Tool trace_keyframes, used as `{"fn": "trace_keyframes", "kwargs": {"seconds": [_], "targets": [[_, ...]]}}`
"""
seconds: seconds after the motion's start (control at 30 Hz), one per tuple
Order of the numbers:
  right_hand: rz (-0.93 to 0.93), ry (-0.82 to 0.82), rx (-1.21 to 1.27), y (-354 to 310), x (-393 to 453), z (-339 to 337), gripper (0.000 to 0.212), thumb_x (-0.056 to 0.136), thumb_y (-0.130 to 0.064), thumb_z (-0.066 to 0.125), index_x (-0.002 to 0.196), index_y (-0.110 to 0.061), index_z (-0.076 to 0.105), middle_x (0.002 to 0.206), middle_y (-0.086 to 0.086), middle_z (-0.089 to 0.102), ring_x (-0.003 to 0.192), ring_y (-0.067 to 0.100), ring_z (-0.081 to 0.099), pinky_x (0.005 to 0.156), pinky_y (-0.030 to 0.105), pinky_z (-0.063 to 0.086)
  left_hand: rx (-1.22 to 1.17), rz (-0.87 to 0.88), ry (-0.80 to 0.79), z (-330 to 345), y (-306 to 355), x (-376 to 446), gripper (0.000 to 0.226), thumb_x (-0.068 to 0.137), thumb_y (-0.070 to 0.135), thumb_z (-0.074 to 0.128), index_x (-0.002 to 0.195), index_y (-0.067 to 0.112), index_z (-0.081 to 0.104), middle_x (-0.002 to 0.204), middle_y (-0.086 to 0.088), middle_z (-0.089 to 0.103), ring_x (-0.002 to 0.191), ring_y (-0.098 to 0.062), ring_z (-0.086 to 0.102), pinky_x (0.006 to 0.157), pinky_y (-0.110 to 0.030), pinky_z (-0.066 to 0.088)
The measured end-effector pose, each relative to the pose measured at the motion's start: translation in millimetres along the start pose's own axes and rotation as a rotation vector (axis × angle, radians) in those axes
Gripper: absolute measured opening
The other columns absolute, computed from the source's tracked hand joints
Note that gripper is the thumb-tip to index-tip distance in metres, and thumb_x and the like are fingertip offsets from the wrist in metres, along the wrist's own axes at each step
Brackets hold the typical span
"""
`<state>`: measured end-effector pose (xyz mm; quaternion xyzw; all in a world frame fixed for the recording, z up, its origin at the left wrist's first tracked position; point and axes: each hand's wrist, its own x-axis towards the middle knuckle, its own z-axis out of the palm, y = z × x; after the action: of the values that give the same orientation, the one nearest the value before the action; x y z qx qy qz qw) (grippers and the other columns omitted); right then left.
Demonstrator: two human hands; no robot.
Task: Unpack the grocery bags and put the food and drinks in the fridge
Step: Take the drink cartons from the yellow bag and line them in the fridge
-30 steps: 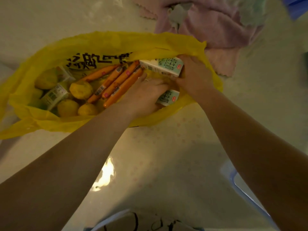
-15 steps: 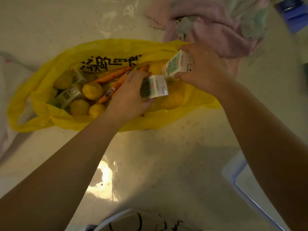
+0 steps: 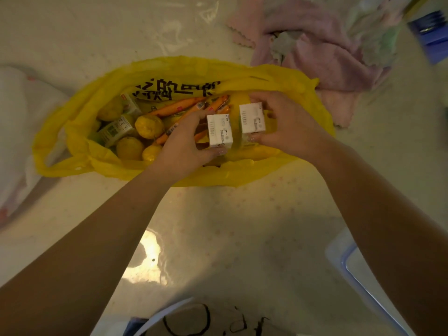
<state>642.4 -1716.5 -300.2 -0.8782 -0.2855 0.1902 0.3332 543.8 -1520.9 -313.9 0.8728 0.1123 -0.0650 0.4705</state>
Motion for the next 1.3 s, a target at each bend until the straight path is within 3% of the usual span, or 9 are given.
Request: {"fn": "trace_keyframes", "kwargs": {"seconds": [0.1, 0.23, 0.47, 0.7, 0.9, 1.03, 1.17, 1.23, 1.3], "targets": [[0.07, -0.005, 0.067, 4.6, -0.6, 7.6, 0.076, 0.069, -0.02, 0.081, 0.133, -0.019, 0.041, 0.13, 0.0, 0.053, 0.119, 0.009, 0.05, 0.099, 0.029, 0.043, -0.007, -0.029, 0.045, 2.3, -0.4, -3.3, 0.062, 0.072, 0.025, 0.078, 0.122, 0.029, 0.043, 0.119, 0.015, 0.049, 0.113, 0.001, 0.043, 0.089, -0.016, 0.039], [0.097, 0.027, 0.114, 0.8, -0.6, 10.7, 0.065, 0.07, -0.017, 0.08, 0.126, -0.016, 0.047, 0.113, -0.011, 0.054, 0.106, 0.002, 0.051, 0.095, 0.029, 0.046, -0.035, -0.046, 0.094, 0.9, 3.6, -9.0, 0.06, 0.071, 0.025, 0.079, 0.121, 0.028, 0.046, 0.116, 0.015, 0.051, 0.114, -0.002, 0.046, 0.095, -0.024, 0.043], [0.01, 0.108, 0.231, -42.3, -13.2, -3.5, 0.057, 0.074, -0.012, 0.076, 0.124, -0.019, 0.05, 0.115, -0.008, 0.061, 0.111, 0.003, 0.056, 0.09, 0.036, 0.052, -0.13, -0.017, 0.287, -38.0, 16.1, -36.1, 0.054, 0.074, 0.016, 0.077, 0.118, 0.025, 0.048, 0.104, 0.02, 0.055, 0.101, 0.005, 0.055, 0.081, -0.013, 0.049], [-0.14, 0.05, 0.319, -129.4, -20.6, 10.9, 0.06, 0.073, -0.004, 0.074, 0.123, -0.027, 0.05, 0.115, -0.01, 0.062, 0.111, 0.0, 0.056, 0.088, 0.033, 0.054, -0.235, 0.012, 0.462, -96.5, -2.0, -105.6, 0.055, 0.072, 0.009, 0.078, 0.119, 0.021, 0.052, 0.104, 0.017, 0.061, 0.096, 0.007, 0.06, 0.081, -0.012, 0.049], [-0.24, -0.087, 0.326, -213.2, -37.4, 78.6, 0.06, 0.073, -0.001, 0.073, 0.118, -0.032, 0.049, 0.108, -0.023, 0.058, 0.107, -0.007, 0.056, 0.086, 0.023, 0.052, -0.276, -0.018, 0.589, -144.0, -44.0, -201.7, 0.059, 0.07, 0.004, 0.077, 0.119, 0.024, 0.052, 0.107, 0.018, 0.061, 0.098, 0.01, 0.059, 0.084, -0.01, 0.045], [-0.305, -0.193, 0.309, -275.9, -55.8, 146.9, 0.063, 0.07, 0.0, 0.076, 0.122, -0.025, 0.052, 0.106, -0.02, 0.06, 0.103, -0.011, 0.056, 0.082, 0.017, 0.051, -0.272, -0.09, 0.7, -174.9, -78.8, -285.6, 0.065, 0.071, 0.007, 0.078, 0.129, 0.022, 0.051, 0.104, 0.025, 0.059, 0.098, 0.017, 0.056, 0.082, -0.003, 0.043], [-0.399, -0.306, 0.261, -348.3, -85.2, 226.3, 0.064, 0.069, -0.005, 0.078, 0.124, -0.024, 0.051, 0.111, -0.015, 0.06, 0.105, -0.006, 0.055, 0.086, 0.012, 0.047, -0.244, -0.166, 0.761, -210.7, -125.0, -383.0, 0.07, 0.072, 0.014, 0.078, 0.134, 0.022, 0.048, 0.112, 0.022, 0.06, 0.105, 0.011, 0.056, 0.089, -0.012, 0.047], [-0.457, -0.357, 0.23, -386.6, -101.9, 269.3, 0.063, 0.069, -0.007, 0.078, 0.122, -0.029, 0.051, 0.109, -0.02, 0.059, 0.106, -0.006, 0.055, 0.091, 0.014, 0.044, -0.222, -0.21, 0.786, -228.9, -147.0, -434.7, 0.068, 0.074, 0.016, 0.076, 0.134, 0.026, 0.046, 0.112, 0.024, 0.057, 0.101, 0.015, 0.053, 0.081, -0.007, 0.047], [-0.5, -0.394, 0.234, -420.4, -114.9, 305.3, 0.062, 0.07, -0.007, 0.077, 0.122, -0.028, 0.052, 0.107, -0.022, 0.058, 0.1, -0.012, 0.054, 0.088, 0.008, 0.041, -0.188, -0.264, 0.825, -243.9, -165.3, -478.1, 0.067, 0.075, 0.017, 0.074, 0.134, 0.03, 0.044, 0.112, 0.026, 0.052, 0.1, 0.016, 0.05, 0.082, -0.009, 0.044]]}}
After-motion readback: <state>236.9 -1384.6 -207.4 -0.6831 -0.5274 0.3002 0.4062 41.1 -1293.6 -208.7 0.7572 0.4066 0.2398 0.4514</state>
